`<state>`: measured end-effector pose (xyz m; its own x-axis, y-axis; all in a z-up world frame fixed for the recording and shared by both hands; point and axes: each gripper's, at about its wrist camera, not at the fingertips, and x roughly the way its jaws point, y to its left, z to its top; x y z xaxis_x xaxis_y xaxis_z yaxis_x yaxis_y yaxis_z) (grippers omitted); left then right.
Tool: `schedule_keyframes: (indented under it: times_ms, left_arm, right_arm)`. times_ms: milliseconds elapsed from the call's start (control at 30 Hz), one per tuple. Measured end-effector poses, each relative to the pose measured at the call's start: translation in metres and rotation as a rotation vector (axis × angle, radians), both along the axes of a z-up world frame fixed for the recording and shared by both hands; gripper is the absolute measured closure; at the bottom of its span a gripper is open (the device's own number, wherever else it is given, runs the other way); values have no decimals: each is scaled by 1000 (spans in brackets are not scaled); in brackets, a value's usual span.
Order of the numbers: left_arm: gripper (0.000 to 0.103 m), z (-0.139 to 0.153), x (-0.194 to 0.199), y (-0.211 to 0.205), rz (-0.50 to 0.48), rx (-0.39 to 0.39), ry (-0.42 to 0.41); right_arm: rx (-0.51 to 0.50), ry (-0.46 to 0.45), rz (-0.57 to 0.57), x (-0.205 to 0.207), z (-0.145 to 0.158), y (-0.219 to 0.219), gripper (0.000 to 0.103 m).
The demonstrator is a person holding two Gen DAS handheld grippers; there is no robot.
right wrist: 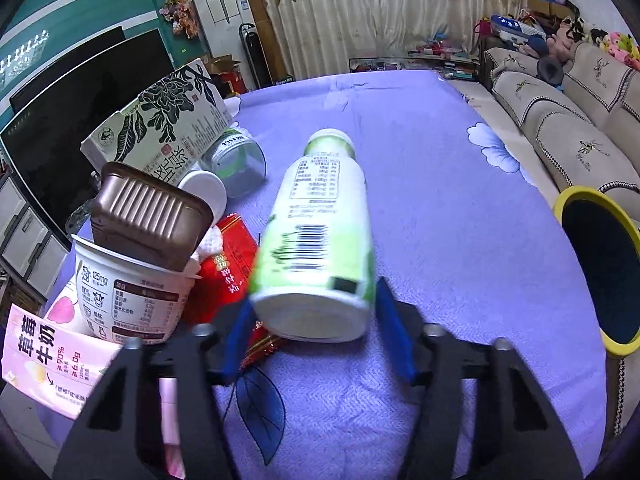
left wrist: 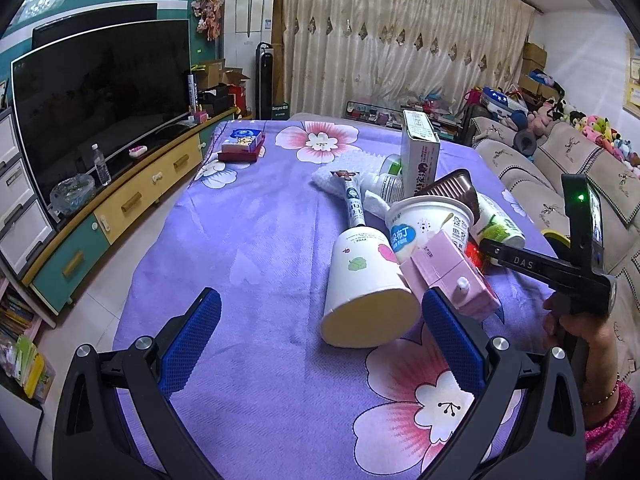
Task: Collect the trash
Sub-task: 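Grasp the white-green plastic bottle with the right gripper and lift, then carry the bottle over the yellow-rimmed bin and open the right gripper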
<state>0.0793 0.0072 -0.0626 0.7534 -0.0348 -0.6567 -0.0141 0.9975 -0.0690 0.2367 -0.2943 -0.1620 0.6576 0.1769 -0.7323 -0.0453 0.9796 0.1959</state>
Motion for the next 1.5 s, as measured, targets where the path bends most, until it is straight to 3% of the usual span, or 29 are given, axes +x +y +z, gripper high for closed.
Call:
schedule_keyframes:
  times_ms: [467,933,1200,1500]
  left_arm:
    - [4,-2,1,-6,-15,4,-1]
    - [4,0,-4,-12,-50,-7,-13]
    - [4,2,-2,-30,-122,-18,-18]
    - [4,-7,15,-49,-163,-16,19]
  right_arm:
    - [75,-252,0,-55,79,-40,53]
    - [136,-248,26,-77,96,-56,54]
    - [66,-317,-135,-81,113,-115,54]
    - [-24,-279,-424,-62,86,-224,54]
